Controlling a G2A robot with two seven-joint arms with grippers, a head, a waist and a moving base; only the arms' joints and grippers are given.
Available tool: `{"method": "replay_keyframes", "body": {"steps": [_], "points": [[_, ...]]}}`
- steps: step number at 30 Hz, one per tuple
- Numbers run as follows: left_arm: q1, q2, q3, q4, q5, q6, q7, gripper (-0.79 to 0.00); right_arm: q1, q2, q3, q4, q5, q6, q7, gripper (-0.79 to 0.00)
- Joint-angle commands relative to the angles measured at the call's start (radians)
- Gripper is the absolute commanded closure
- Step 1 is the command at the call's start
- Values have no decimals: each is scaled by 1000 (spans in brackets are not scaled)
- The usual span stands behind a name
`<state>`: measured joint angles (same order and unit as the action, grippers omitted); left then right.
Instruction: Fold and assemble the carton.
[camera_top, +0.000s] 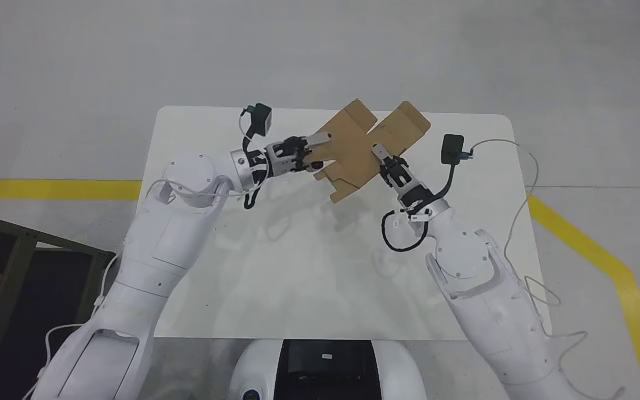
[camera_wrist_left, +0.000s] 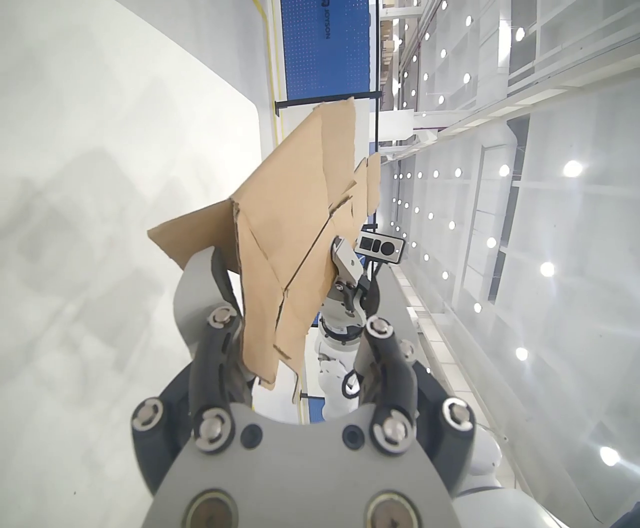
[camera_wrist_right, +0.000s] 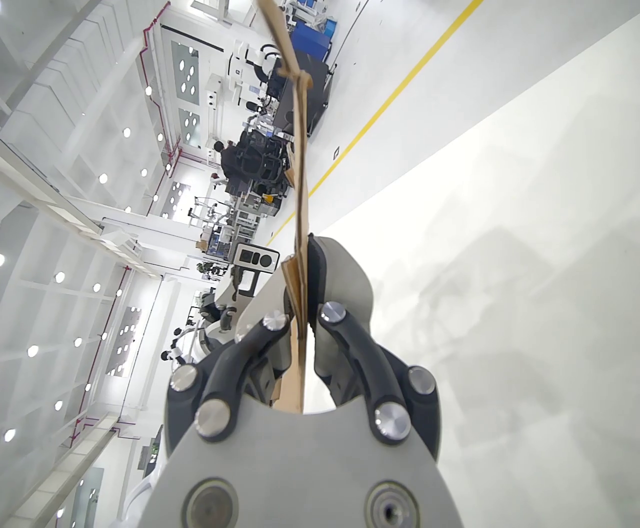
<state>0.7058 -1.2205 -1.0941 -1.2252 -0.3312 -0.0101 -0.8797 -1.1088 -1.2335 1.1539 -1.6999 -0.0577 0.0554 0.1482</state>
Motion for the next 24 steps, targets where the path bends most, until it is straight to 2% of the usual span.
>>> {"method": "replay_keyframes", "body": {"steps": [1,3,6,7,11,18,21,24], "points": [[-1,0,0,3,-1,0,-3,-520,-2,-1,2,-3,-5,-1,0,0],[-2,0,0,7,0,1,-4,-486,-4,-2,4,-7,-10,-1,1,0],[-4,0,-1,13,-2,6,-5,-379,-7,-4,7,-12,-21,-1,4,0],[-5,0,-2,14,-2,6,-5,-366,-7,-4,7,-13,-23,-1,5,0],[-6,-1,-3,17,-5,7,-9,-348,-9,-7,8,-14,-34,3,6,0],[-8,0,-5,20,-2,11,-8,-360,-10,-12,9,-14,-53,7,6,0],[-10,-1,-4,21,2,13,-8,-329,-10,-14,10,-14,-57,8,7,0],[-12,-1,-2,23,2,15,-9,-256,-11,-16,11,-15,-61,7,8,0]]}}
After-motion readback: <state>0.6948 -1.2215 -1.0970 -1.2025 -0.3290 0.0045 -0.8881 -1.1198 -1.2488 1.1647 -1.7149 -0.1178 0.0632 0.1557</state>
